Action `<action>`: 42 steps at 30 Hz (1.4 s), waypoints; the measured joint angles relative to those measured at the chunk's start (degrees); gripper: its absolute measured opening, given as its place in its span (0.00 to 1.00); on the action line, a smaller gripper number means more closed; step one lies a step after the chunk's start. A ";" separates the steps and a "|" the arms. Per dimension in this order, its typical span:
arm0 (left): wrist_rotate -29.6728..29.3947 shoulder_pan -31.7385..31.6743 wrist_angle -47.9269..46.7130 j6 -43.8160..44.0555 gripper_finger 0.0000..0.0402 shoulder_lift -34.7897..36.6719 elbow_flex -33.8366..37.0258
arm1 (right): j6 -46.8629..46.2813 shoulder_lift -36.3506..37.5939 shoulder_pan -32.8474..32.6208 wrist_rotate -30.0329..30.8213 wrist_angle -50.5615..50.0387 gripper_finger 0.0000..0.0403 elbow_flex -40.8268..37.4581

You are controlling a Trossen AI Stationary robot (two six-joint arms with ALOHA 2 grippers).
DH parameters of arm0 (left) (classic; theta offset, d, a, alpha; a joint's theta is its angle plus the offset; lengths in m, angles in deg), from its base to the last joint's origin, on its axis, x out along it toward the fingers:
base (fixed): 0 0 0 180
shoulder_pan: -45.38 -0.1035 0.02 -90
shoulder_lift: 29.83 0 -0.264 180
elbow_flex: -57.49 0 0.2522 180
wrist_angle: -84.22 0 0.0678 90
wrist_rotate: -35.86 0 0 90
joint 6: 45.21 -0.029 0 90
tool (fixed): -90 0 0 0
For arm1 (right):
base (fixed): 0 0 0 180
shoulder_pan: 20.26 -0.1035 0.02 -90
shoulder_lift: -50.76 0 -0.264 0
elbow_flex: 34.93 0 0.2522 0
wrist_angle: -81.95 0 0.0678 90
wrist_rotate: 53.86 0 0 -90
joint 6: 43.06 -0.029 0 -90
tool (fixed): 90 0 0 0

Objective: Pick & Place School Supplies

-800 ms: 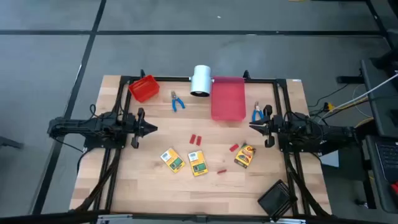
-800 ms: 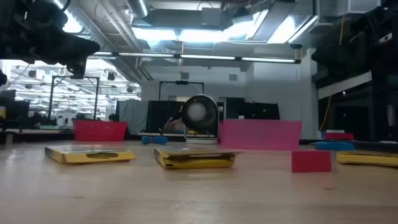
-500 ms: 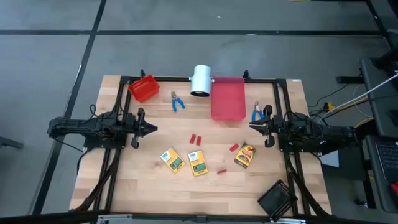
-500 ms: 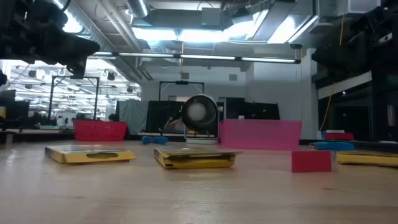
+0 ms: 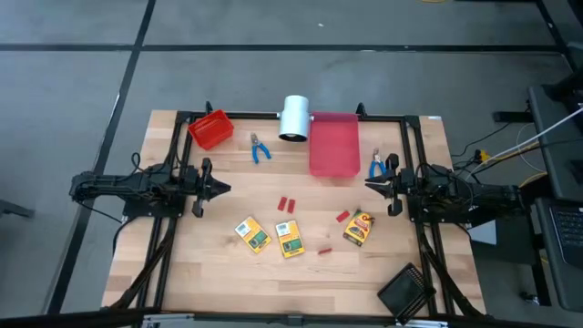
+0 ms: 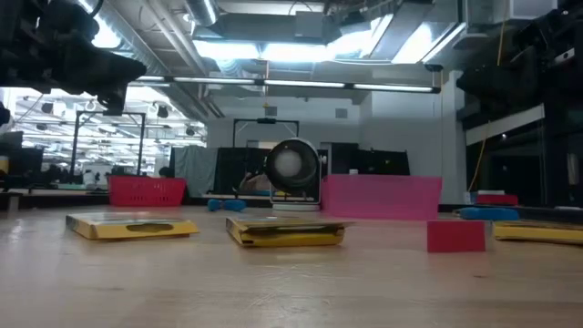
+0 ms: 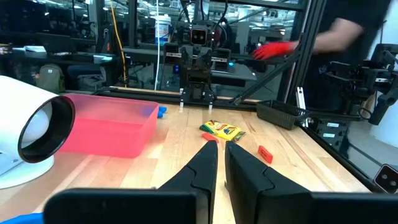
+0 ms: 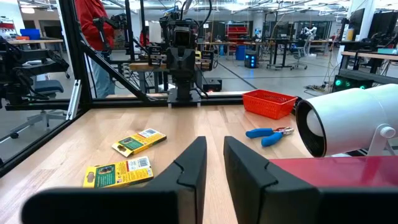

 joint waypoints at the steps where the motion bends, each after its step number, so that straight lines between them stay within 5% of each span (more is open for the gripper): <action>1: 0.01 0.02 0.00 0.00 0.07 0.00 0.01 | 0.00 0.00 -0.01 0.00 -0.02 0.15 0.00; 26: 0.01 0.00 0.00 0.00 0.07 0.01 0.00 | 0.12 -0.02 0.04 0.50 0.50 0.15 0.00; 28: 0.02 0.01 0.00 0.00 0.07 0.00 0.01 | -8.49 -0.02 0.03 0.45 1.83 0.15 0.00; 33: 0.02 0.00 0.00 0.00 0.07 0.01 0.00 | -48.03 -0.12 -0.06 -1.03 1.73 0.15 0.00; 39: 0.00 0.01 0.00 0.00 0.07 0.01 0.02 | -70.18 -2.51 -0.06 -2.59 1.48 0.15 0.00; 42: 0.01 0.00 0.00 0.00 0.07 0.01 0.02 | -72.04 -2.51 -0.06 1.35 1.46 0.15 0.00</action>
